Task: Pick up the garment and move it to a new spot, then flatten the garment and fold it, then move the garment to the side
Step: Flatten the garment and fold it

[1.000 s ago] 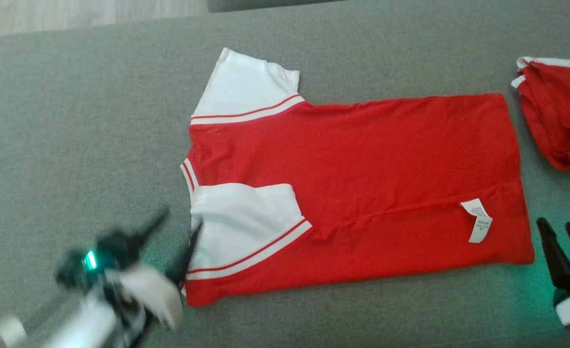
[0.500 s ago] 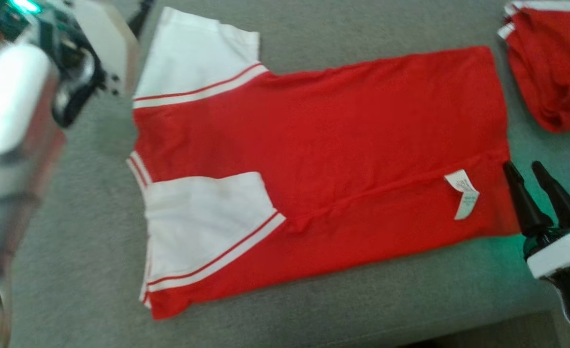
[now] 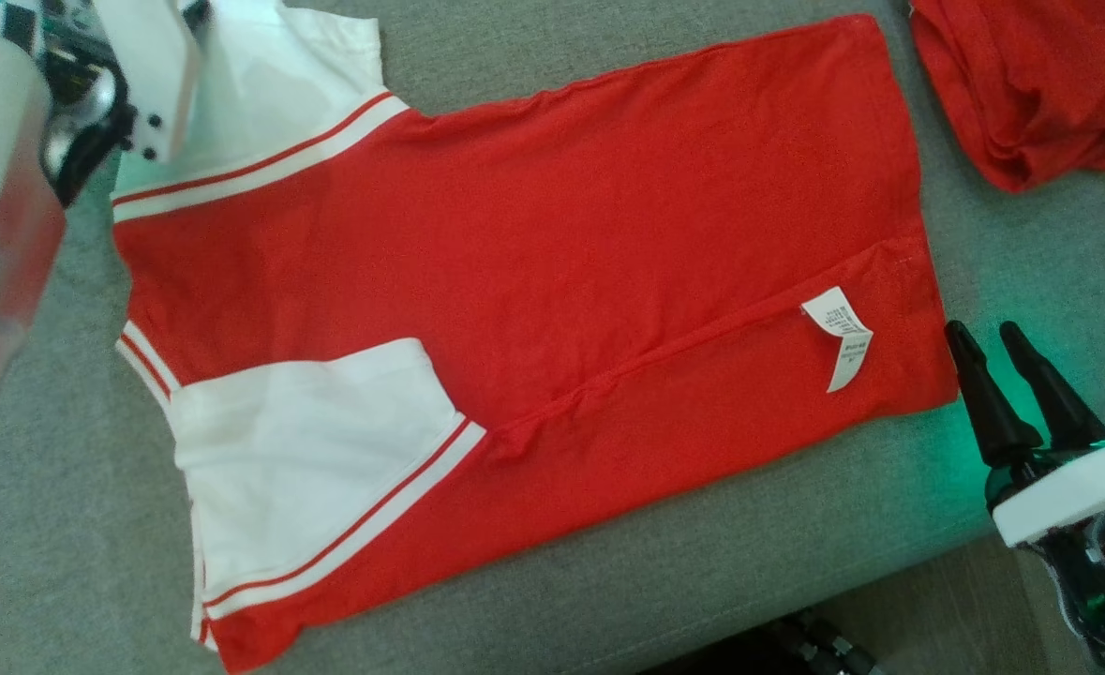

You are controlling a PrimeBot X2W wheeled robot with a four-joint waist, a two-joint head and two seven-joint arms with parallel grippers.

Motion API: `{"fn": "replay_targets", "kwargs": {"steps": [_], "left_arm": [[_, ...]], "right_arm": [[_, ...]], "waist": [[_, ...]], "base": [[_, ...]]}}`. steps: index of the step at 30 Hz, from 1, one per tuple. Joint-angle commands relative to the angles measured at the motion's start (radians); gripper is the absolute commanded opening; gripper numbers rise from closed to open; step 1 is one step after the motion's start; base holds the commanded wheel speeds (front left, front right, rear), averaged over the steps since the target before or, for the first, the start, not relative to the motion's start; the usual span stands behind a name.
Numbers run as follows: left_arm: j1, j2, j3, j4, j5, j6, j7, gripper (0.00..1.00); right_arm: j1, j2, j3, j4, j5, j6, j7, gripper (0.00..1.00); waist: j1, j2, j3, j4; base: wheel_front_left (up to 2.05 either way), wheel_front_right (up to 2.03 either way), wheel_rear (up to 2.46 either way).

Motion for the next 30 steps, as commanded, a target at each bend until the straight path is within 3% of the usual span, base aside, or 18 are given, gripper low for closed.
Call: {"fn": "replay_targets", "kwargs": {"steps": [1,5,7,8,9,12,17,21,30], "left_arm": [[-0.065,0.050,0.006,-0.005,-0.014,0.002,0.008,1.00],[-0.075,0.064,-0.030,0.011,-0.041,0.002,0.015,1.00],[-0.076,0.065,-0.043,0.016,-0.063,0.002,0.026,0.66],[-0.076,0.062,-0.048,0.017,-0.093,0.002,0.040,0.39],[-0.072,0.059,-0.048,0.017,-0.117,0.002,0.055,0.01],[-0.067,0.055,-0.049,-0.001,-0.184,0.002,0.085,0.00],[-0.082,0.072,-0.072,-0.043,-0.207,0.002,0.004,0.00],[-0.088,0.079,-0.113,-0.078,-0.225,0.002,-0.028,0.00],[-0.107,0.091,-0.186,-0.158,-0.278,0.002,-0.027,0.00]], "right_arm": [[0.001,-0.015,0.010,-0.021,-0.007,0.007,-0.012,1.00],[-0.006,-0.014,0.015,-0.018,-0.005,0.007,-0.013,1.00],[-0.007,-0.016,0.012,-0.016,-0.004,0.007,-0.015,1.00],[-0.007,-0.019,0.006,-0.013,-0.004,0.007,-0.015,1.00],[-0.006,-0.020,0.003,-0.011,-0.004,0.007,-0.015,1.00],[-0.010,-0.023,-0.003,-0.013,-0.009,0.007,-0.016,1.00],[-0.052,-0.021,0.002,-0.037,-0.023,0.007,-0.020,1.00],[-0.140,-0.019,0.006,-0.029,-0.057,0.007,0.038,1.00],[-0.435,0.036,0.017,0.160,-0.250,0.007,0.221,1.00]], "waist": [[0.0000,0.0000,0.006,-0.005],[0.0000,0.0000,0.012,-0.008],[0.0000,0.0000,0.012,-0.006],[0.0000,0.0000,0.011,-0.002],[0.0000,0.0000,0.010,0.000],[0.0000,0.0000,0.007,0.006],[0.0000,0.0000,-0.008,0.017],[0.0000,0.0000,-0.030,0.028],[0.0000,0.0000,-0.056,0.072]], "base": [[0.00,0.00,0.00],[0.00,0.00,0.00],[0.00,0.00,0.00],[0.00,0.00,0.00],[0.00,0.00,0.00],[0.00,0.00,0.00],[0.00,0.00,0.00],[0.00,0.00,0.00],[0.00,0.00,0.00]]}}
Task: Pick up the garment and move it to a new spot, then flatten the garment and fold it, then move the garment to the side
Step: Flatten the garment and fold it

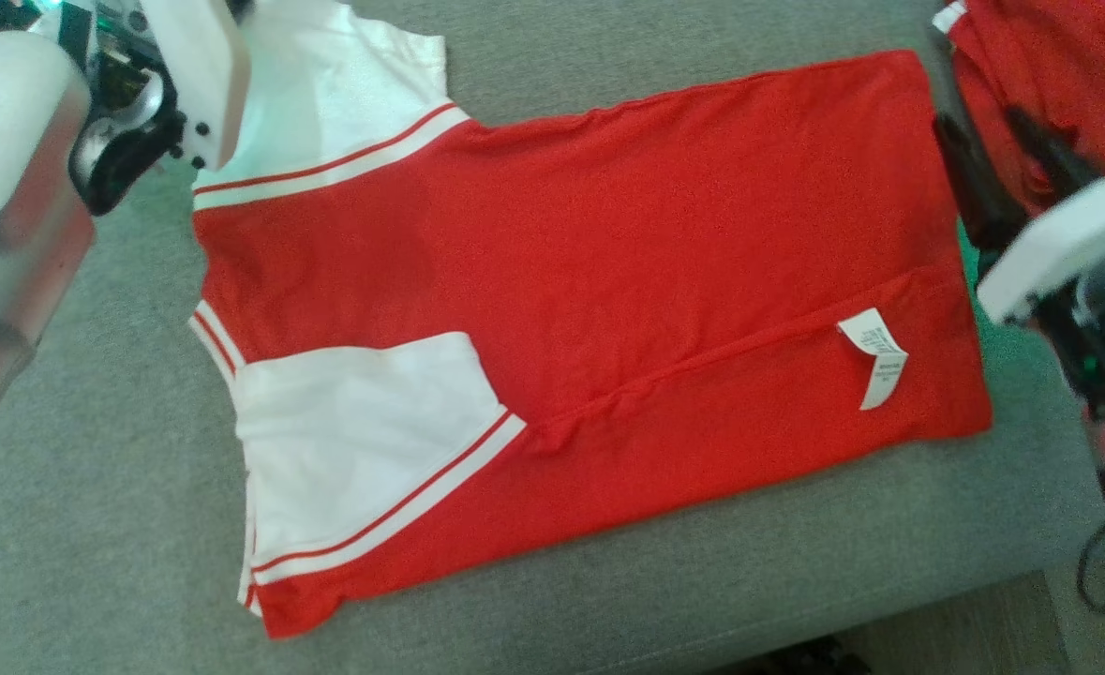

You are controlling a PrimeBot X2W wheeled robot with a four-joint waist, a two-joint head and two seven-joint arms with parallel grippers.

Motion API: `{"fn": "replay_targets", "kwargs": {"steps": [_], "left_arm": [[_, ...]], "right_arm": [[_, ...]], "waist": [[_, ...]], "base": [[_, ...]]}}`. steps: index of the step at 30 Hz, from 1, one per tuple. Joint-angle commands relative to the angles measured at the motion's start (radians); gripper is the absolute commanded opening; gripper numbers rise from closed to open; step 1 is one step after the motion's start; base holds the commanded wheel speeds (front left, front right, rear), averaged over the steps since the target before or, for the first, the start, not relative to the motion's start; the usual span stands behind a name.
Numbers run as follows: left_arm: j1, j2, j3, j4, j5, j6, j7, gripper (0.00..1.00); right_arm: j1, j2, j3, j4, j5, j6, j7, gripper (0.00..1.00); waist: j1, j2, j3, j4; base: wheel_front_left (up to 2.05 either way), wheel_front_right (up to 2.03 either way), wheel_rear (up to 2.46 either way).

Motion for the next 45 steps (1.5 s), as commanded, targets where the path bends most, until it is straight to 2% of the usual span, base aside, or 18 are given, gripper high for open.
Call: {"fn": "replay_targets", "kwargs": {"steps": [1,4,8,13,20,22,23,24,25,28,29,33,40,45], "left_arm": [[-0.068,0.038,0.027,-0.027,-0.008,0.002,0.001,0.00],[-0.077,0.044,0.003,-0.059,-0.025,0.002,0.006,0.00],[-0.085,0.051,-0.021,-0.082,-0.045,0.002,0.005,0.00],[-0.097,0.057,-0.052,-0.093,-0.069,0.002,-0.005,0.00],[-0.109,0.060,-0.083,-0.089,-0.089,0.002,-0.019,0.00],[-0.111,0.061,-0.092,-0.086,-0.095,0.002,-0.023,0.00],[-0.112,0.061,-0.095,-0.084,-0.099,0.002,-0.025,0.00],[-0.116,0.061,-0.107,-0.076,-0.107,0.002,-0.031,0.00],[-0.116,0.060,-0.109,-0.073,-0.111,0.002,-0.034,0.00],[-0.117,0.058,-0.118,-0.066,-0.122,0.002,-0.044,0.00],[-0.117,0.059,-0.121,-0.063,-0.125,0.002,-0.047,0.00],[-0.127,0.064,-0.133,-0.058,-0.119,0.002,-0.088,0.00],[-0.168,0.051,-0.121,0.002,-0.059,0.002,-0.286,0.00],[-0.190,0.030,-0.098,0.041,-0.073,0.002,-0.347,0.00]], "right_arm": [[-0.019,-0.004,0.003,-0.007,-0.025,0.007,0.006,1.00],[-0.115,0.019,0.008,0.101,-0.127,0.007,0.026,1.00],[-0.207,0.068,0.008,0.221,-0.183,0.007,0.026,1.00],[-0.287,0.102,0.015,0.351,-0.190,0.007,0.018,1.00],[-0.337,0.104,0.031,0.434,-0.181,0.007,-0.005,1.00],[-0.347,0.102,0.038,0.450,-0.175,0.007,-0.008,0.91],[-0.353,0.101,0.041,0.458,-0.171,0.007,-0.010,0.80],[-0.365,0.097,0.050,0.479,-0.163,0.007,-0.016,0.49],[-0.369,0.095,0.054,0.486,-0.162,0.007,-0.018,0.43],[-0.376,0.093,0.064,0.502,-0.155,0.007,-0.025,0.04],[-0.378,0.092,0.067,0.507,-0.153,0.007,-0.026,0.00],[-0.388,0.085,0.080,0.522,-0.148,0.007,-0.038,0.00],[-0.423,0.076,0.072,0.509,-0.109,0.007,-0.117,0.00],[-0.446,0.056,0.055,0.504,-0.088,0.007,-0.152,0.00]], "waist": [[0.0000,0.0000,-0.002,0.011],[0.0000,0.0000,-0.004,0.028],[0.0000,0.0000,-0.006,0.042],[0.0000,0.0000,-0.007,0.053],[0.0000,0.0000,-0.002,0.064],[0.0000,0.0000,-0.001,0.066],[0.0000,0.0000,0.000,0.067],[0.0000,0.0000,0.002,0.070],[0.0000,0.0000,0.002,0.071],[0.0000,0.0000,0.002,0.073],[0.0000,0.0000,0.002,0.074],[0.0000,0.0000,0.000,0.077],[0.0000,0.0000,-0.013,0.087],[0.0000,0.0000,-0.026,0.097]], "base": [[0.00,0.00,0.00],[0.00,0.00,0.00],[0.00,0.00,0.00],[0.00,0.00,0.00],[0.00,0.00,0.00],[0.00,0.00,0.00],[0.00,0.00,0.00],[0.00,0.00,0.00],[0.00,0.00,0.00],[0.00,0.00,0.00],[0.00,0.00,0.00],[0.00,0.00,0.00],[0.00,0.00,0.00],[0.00,0.00,0.00]]}}
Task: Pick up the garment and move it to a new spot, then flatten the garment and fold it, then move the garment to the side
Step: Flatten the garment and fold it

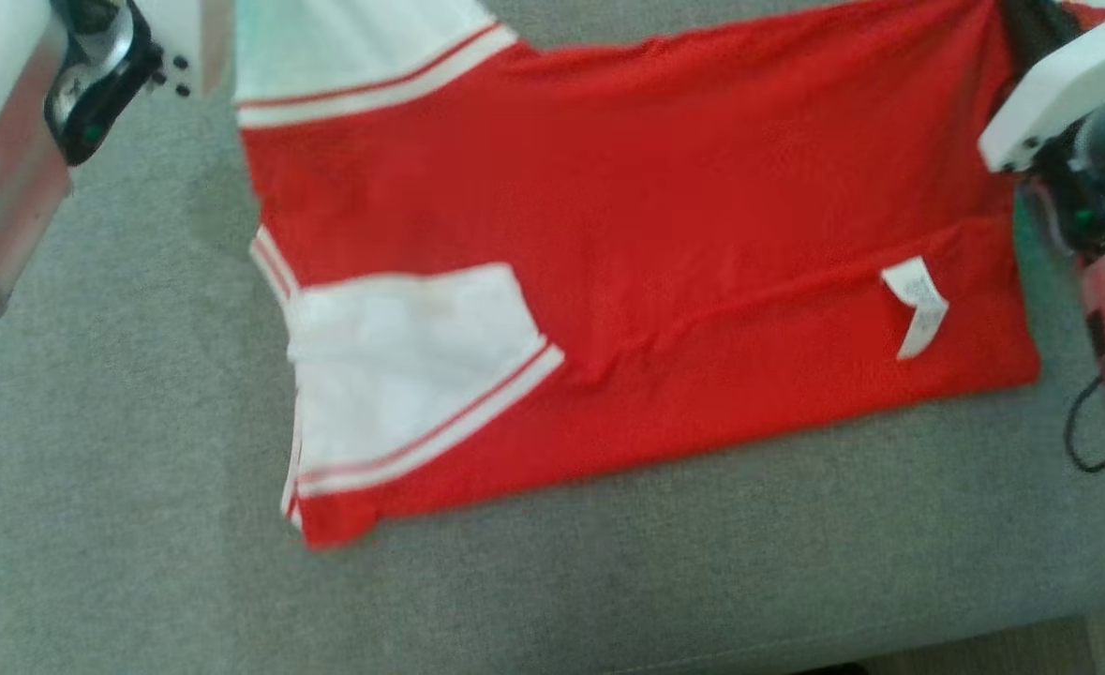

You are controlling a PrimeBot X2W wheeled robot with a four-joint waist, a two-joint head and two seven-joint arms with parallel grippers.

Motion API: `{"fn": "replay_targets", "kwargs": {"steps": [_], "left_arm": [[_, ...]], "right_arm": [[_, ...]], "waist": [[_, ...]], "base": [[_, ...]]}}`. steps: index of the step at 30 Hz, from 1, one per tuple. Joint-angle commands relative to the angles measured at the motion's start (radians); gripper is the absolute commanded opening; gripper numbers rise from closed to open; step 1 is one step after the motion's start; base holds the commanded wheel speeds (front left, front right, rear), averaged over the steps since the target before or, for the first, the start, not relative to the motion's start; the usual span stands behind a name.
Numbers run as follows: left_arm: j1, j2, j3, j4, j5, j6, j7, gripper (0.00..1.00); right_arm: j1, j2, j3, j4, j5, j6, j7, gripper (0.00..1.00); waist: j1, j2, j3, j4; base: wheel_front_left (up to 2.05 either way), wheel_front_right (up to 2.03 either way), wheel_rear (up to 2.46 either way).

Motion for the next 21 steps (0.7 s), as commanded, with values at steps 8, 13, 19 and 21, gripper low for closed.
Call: {"fn": "replay_targets", "kwargs": {"steps": [8,13,19,21], "left_arm": [[-0.017,0.031,0.040,-0.034,-0.065,0.002,-0.051,0.00],[0.074,0.088,0.024,-0.113,-0.076,0.003,-0.111,0.00],[0.211,0.161,0.019,-0.266,-0.099,0.054,-0.155,0.00],[0.258,0.195,0.016,-0.340,-0.103,0.089,-0.162,0.00]], "right_arm": [[0.047,-0.058,0.005,-0.062,0.052,0.007,-0.015,0.00],[0.137,-0.087,-0.001,-0.089,0.076,0.007,-0.018,0.00],[0.248,-0.109,-0.028,-0.151,0.103,0.007,-0.025,0.00],[0.288,-0.115,-0.040,-0.180,0.107,0.007,-0.028,0.00]], "waist": [[0.0000,0.0000,-0.046,0.036],[0.0000,0.0000,-0.078,0.056],[0.0000,0.0000,-0.112,0.078],[0.0000,0.0000,-0.121,0.082]], "base": [[0.00,0.00,0.00],[0.00,0.00,0.00],[0.00,0.00,0.00],[0.00,0.00,0.00]]}}
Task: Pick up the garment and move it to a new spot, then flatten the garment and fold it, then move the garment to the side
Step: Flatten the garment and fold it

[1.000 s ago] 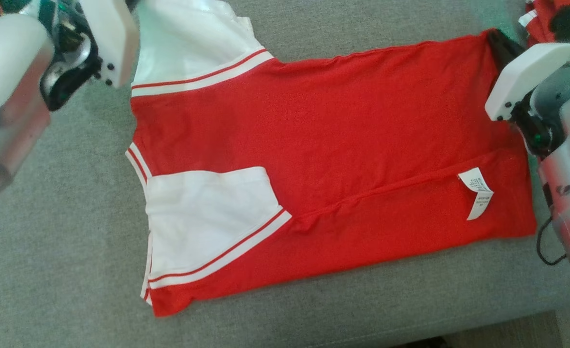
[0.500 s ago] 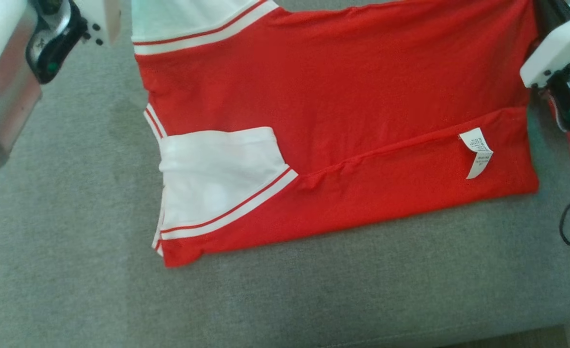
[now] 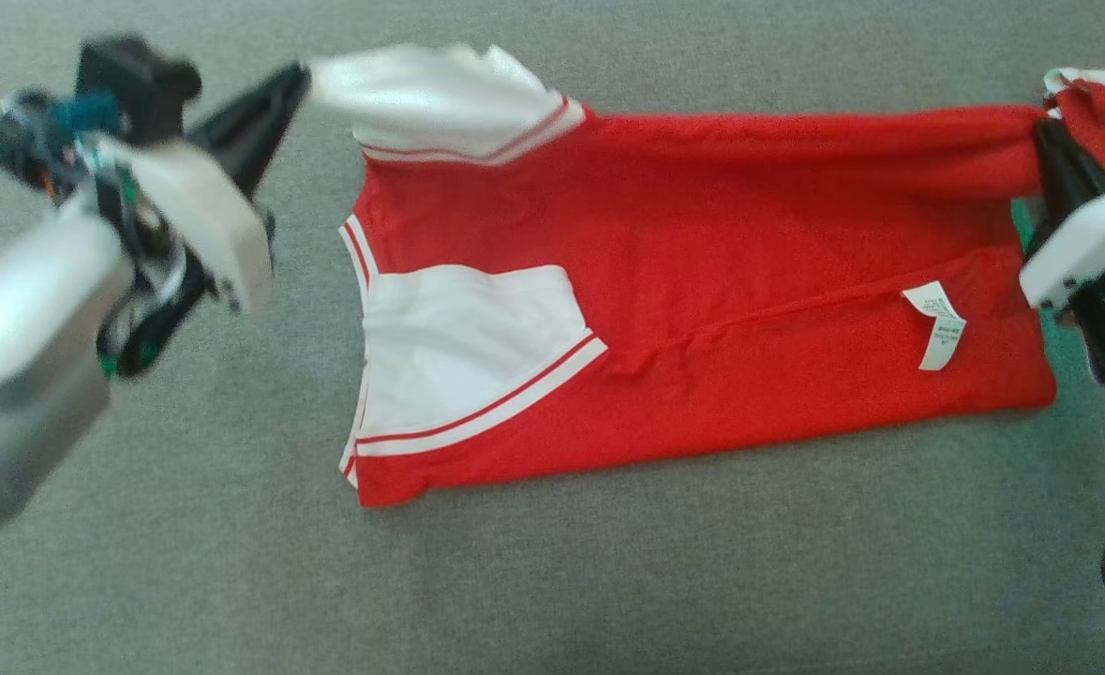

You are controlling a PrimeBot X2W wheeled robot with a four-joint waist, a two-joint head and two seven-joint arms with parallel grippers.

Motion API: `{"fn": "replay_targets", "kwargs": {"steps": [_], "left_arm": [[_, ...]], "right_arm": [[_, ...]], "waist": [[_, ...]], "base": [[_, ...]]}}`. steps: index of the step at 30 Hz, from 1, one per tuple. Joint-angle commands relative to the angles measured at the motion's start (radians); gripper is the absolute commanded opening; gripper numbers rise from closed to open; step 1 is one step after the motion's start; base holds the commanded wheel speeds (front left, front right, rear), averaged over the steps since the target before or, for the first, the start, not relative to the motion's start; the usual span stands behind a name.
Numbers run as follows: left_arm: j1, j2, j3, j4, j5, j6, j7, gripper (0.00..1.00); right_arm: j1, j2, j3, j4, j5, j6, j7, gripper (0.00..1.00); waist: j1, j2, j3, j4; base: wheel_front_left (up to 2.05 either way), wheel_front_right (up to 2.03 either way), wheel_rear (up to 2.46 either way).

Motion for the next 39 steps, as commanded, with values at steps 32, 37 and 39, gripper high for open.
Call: {"fn": "replay_targets", "kwargs": {"steps": [32,37,39], "left_arm": [[0.518,0.230,-0.025,-0.583,-0.060,0.425,-0.100,0.00],[0.547,0.179,-0.019,-0.541,-0.060,0.434,-0.155,1.00],[0.559,0.151,-0.011,-0.510,-0.049,0.457,-0.195,1.00]], "right_arm": [[0.560,0.074,-0.259,-0.474,-0.058,0.007,0.105,0.11],[0.578,0.115,-0.311,-0.490,-0.074,0.007,0.095,1.00],[0.598,0.141,-0.340,-0.497,-0.073,0.007,0.082,1.00]], "waist": [[0.0002,-0.0001,-0.041,0.033],[0.0002,-0.0001,-0.057,0.037],[0.0002,-0.0001,-0.074,0.041]], "base": [[0.00,0.00,0.00],[0.00,0.00,0.00],[0.00,0.00,0.00]]}}
